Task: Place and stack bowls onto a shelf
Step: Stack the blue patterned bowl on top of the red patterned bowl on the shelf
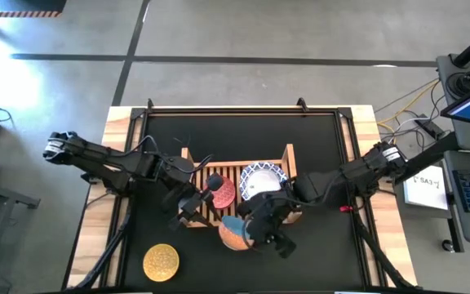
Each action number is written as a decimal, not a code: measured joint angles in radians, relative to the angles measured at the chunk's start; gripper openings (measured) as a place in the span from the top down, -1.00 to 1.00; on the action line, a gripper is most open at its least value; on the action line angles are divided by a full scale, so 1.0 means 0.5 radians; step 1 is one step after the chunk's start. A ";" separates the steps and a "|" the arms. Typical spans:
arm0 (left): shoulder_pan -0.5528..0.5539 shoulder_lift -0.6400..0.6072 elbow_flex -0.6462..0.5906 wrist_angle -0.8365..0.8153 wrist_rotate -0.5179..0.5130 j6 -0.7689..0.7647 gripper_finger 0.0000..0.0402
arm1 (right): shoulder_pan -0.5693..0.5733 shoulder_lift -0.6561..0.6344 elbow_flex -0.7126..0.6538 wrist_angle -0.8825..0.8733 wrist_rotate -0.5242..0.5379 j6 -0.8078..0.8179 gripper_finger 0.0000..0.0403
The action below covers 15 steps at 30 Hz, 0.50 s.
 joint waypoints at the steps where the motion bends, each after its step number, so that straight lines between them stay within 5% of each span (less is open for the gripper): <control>1: 0.001 0.001 0.000 -0.001 0.000 -0.001 0.48 | -0.015 0.000 0.000 0.000 -0.028 -0.020 0.94; 15: 0.003 0.002 0.000 0.044 -0.167 -0.080 0.40 | -0.177 0.001 0.000 0.000 -0.283 -0.309 0.94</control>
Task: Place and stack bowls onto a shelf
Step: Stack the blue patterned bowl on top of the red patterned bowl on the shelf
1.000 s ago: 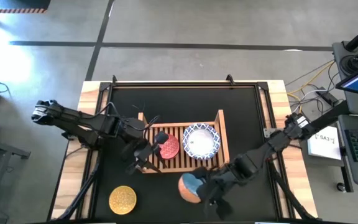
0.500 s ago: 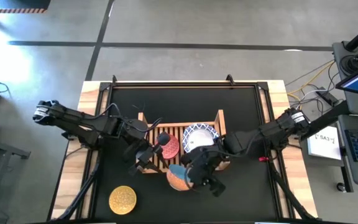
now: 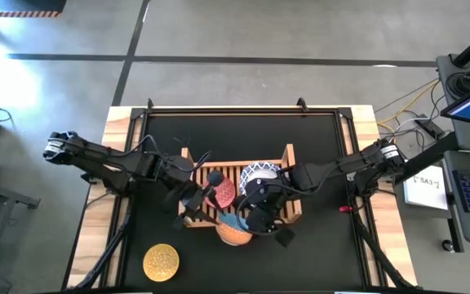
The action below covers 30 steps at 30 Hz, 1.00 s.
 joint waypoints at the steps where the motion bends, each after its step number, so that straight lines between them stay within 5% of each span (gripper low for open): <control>1: 0.000 0.002 0.000 0.011 -0.005 -0.001 0.38 | -0.007 0.000 0.000 -0.001 -0.001 -0.020 0.94; 14: -0.001 0.054 0.000 0.000 -0.012 -0.029 -0.04 | -0.120 0.001 -0.001 -0.060 0.001 -0.142 0.94; 30: 0.001 0.091 0.000 0.018 -0.026 -0.260 0.03 | -0.191 0.000 -0.001 -0.168 -0.146 -0.071 0.94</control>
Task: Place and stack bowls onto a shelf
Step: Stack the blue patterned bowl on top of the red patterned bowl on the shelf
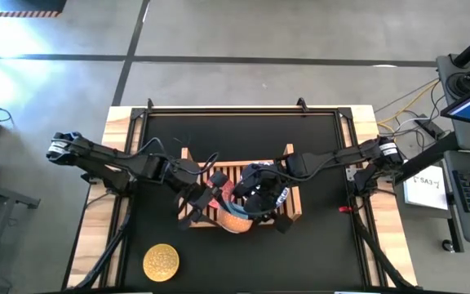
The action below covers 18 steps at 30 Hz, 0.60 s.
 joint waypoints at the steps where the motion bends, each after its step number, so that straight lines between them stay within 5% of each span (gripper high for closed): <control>1: 0.000 0.001 0.000 0.004 -0.001 -0.017 0.04 | -0.005 0.000 0.000 -0.003 -0.003 0.002 0.94; 18: 0.013 0.140 0.000 -0.029 -0.126 -0.256 0.08 | -0.079 0.032 0.000 -0.023 -0.212 0.733 0.94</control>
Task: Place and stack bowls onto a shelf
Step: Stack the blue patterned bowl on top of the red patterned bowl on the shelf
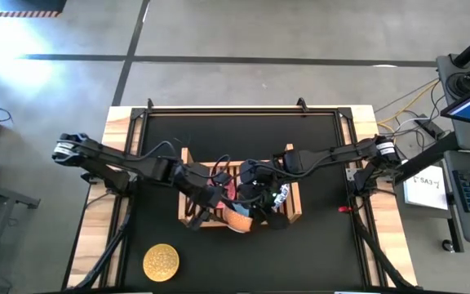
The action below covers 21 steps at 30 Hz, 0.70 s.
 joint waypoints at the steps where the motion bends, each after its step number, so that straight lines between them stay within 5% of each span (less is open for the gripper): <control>1: 0.001 0.007 0.000 0.004 0.003 0.002 0.08 | 0.000 0.000 0.000 -0.004 0.001 0.024 0.94; 9: 0.013 0.020 0.000 -0.010 0.012 0.025 0.16 | -0.009 0.000 0.000 -0.019 0.008 0.059 0.93; 16: 0.012 0.020 0.001 -0.028 0.070 0.034 0.39 | -0.009 0.000 0.000 -0.030 0.012 -0.160 0.93; 21: 0.011 0.017 0.002 -0.031 0.065 -0.014 0.35 | -0.016 0.001 -0.002 -0.043 0.023 -0.356 0.93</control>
